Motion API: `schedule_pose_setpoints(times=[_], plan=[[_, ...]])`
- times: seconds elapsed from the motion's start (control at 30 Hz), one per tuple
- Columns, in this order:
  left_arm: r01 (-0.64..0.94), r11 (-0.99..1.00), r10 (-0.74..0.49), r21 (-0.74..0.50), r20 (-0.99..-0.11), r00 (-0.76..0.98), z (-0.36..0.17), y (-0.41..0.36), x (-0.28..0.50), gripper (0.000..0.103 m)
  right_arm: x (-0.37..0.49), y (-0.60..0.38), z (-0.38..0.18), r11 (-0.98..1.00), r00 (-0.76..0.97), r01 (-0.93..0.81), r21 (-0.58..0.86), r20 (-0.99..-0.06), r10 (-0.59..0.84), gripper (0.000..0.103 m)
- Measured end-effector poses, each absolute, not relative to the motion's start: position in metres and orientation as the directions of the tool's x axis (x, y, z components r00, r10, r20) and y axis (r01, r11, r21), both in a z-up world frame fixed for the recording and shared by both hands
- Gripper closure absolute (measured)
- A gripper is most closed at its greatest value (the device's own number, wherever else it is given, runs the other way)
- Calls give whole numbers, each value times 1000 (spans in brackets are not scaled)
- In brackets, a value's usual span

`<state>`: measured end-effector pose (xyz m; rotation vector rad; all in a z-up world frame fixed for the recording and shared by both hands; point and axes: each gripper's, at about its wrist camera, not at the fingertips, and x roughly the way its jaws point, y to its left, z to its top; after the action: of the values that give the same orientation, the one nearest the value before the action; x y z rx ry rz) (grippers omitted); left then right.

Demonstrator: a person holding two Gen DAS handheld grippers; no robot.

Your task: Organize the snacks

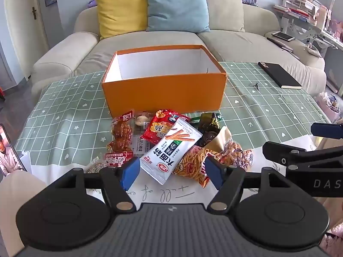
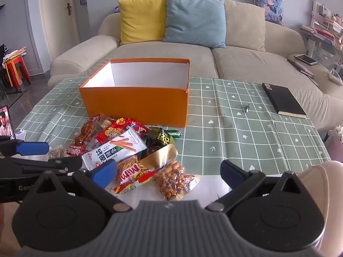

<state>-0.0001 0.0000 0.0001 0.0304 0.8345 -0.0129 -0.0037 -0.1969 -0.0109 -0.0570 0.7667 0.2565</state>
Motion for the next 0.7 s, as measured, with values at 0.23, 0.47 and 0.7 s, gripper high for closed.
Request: schedule_pose_setpoints(times=[0.23,0.47,0.7], plan=[[13,1000,12,28,-743,669,0,-1,1,22,-3,-197,-11,967,689,-250,46,-693,211,4],[13,1000,7,21,-744,668,-5,-4,1,22,-1,-196,-12,967,688,-250,47,-694,211,4],[16,1000,3,19,-744,668,0,-5,-2,22,0,-196,-12,967,687,-250,45,-696,210,4]])
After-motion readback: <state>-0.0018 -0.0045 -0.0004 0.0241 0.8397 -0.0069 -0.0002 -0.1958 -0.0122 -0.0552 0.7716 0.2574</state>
